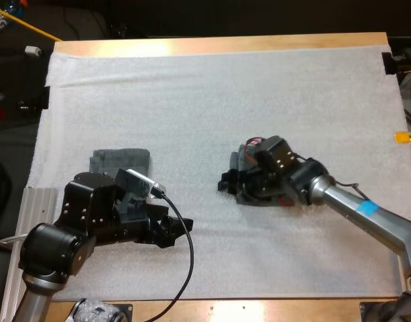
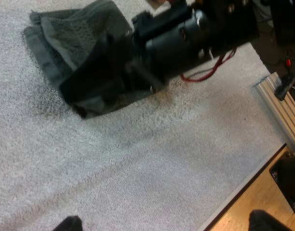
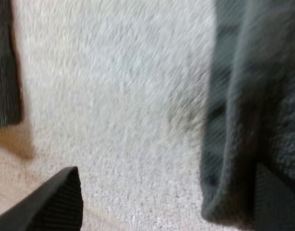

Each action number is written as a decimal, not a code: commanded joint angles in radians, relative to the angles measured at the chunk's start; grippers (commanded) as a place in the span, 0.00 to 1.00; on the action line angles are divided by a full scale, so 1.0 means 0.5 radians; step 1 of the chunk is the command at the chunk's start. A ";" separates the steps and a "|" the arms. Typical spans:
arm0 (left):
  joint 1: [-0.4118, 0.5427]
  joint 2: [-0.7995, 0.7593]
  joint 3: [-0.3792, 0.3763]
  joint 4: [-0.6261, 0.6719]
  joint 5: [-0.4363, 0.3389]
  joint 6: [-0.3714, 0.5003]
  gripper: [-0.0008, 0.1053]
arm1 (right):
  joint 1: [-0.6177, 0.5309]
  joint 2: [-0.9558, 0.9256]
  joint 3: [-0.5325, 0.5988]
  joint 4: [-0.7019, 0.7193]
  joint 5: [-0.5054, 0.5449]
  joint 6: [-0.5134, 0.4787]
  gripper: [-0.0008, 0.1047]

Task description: Pick towel from pile, fold and stack

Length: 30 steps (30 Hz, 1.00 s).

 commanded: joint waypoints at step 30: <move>0.001 0.000 -0.005 -0.011 0.036 0.051 0.63 | 0.056 -0.906 -0.015 0.603 0.524 -0.393 0.67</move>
